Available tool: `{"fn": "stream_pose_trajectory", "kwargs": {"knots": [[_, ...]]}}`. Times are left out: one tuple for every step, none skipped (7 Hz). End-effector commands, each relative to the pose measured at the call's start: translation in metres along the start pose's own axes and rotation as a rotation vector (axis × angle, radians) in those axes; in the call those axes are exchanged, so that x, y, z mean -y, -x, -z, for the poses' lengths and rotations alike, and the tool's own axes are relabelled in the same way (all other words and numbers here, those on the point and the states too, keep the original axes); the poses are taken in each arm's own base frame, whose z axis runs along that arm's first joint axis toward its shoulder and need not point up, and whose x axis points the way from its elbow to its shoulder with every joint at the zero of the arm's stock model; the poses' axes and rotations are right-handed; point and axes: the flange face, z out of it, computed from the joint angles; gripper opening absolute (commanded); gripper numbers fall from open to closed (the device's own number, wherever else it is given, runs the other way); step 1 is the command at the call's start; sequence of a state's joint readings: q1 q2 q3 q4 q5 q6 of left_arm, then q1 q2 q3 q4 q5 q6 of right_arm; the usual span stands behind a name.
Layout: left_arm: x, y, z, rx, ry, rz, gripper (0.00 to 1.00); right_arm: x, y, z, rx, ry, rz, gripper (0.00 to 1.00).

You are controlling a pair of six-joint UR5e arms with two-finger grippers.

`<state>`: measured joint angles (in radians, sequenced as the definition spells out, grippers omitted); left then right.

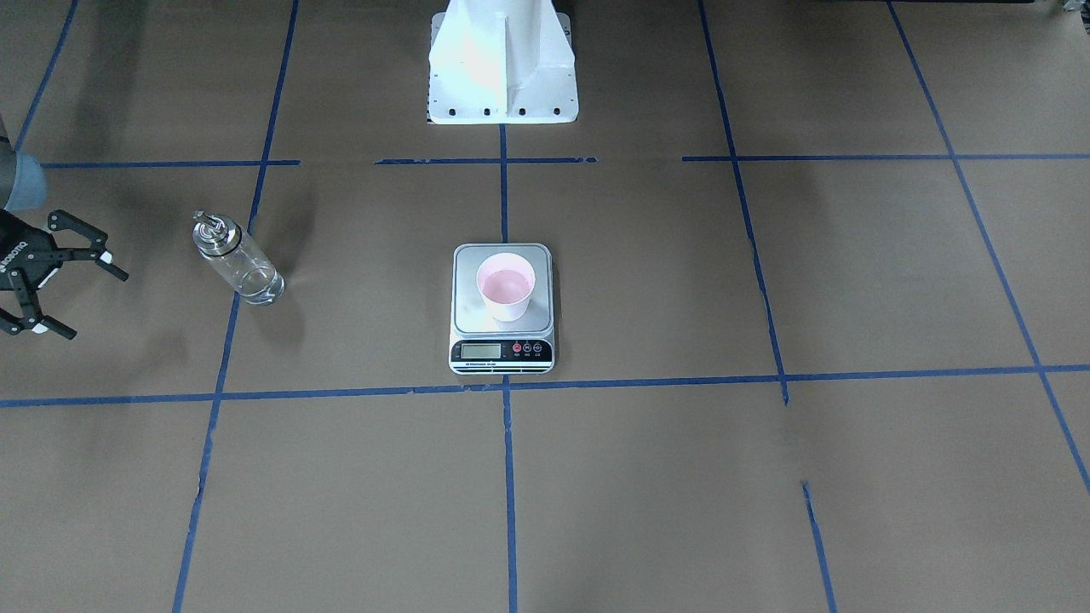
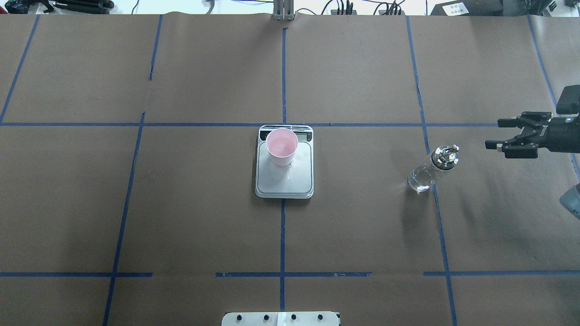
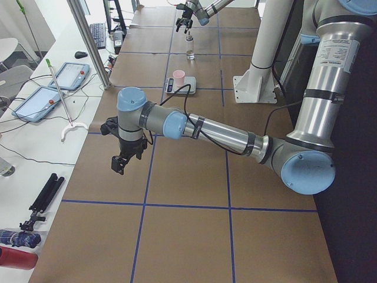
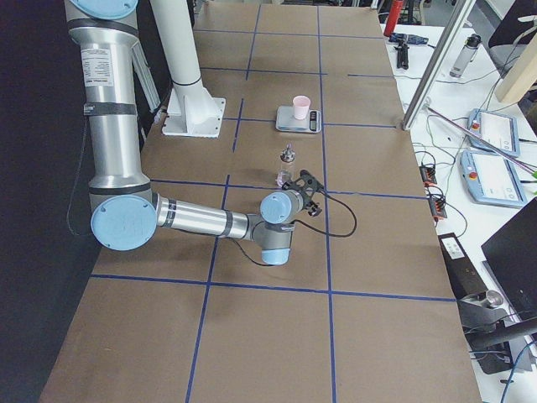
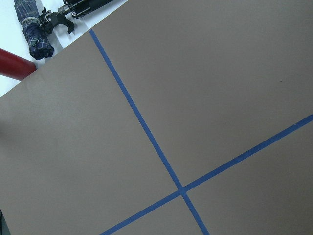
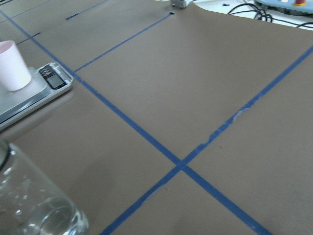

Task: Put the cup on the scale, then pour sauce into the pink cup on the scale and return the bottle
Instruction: 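Open the right gripper and lift it away from the bottle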

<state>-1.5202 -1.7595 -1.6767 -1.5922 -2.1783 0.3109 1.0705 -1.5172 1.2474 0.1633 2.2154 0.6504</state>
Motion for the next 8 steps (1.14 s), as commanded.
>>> {"fn": "stream_pose_trajectory", "kwargs": {"knots": [[0.000, 0.000, 0.000, 0.000, 0.000, 0.000, 1.00, 0.013, -0.049, 0.021, -0.198, 0.042, -0.225, 1.00], [0.000, -0.001, -0.001, -0.001, 0.001, 0.000, 1.00, 0.016, -0.073, 0.029, -0.288, 0.096, -0.319, 1.00], [0.000, 0.000, -0.001, -0.001, 0.002, 0.001, 1.00, 0.020, -0.093, 0.043, -0.341, 0.133, -0.392, 1.00], [0.000, 0.000, -0.001, -0.001, 0.002, 0.001, 1.00, 0.021, -0.108, 0.056, -0.358, 0.190, -0.473, 1.00], [0.000, 0.000, -0.001, -0.001, 0.002, 0.001, 1.00, 0.019, -0.120, 0.066, -0.389, 0.228, -0.479, 1.00], [0.000, 0.000, -0.001, -0.001, 0.001, 0.000, 1.00, 0.021, -0.131, 0.075, -0.399, 0.274, -0.472, 1.00], [0.000, 0.002, -0.004, 0.005, -0.012, -0.010, 1.00, 0.028, -0.143, 0.091, -0.404, 0.304, -0.508, 1.00], [0.000, 0.006, -0.010, 0.009, -0.024, -0.017, 1.00, 0.039, -0.159, 0.110, -0.431, 0.334, -0.544, 1.00]]}}
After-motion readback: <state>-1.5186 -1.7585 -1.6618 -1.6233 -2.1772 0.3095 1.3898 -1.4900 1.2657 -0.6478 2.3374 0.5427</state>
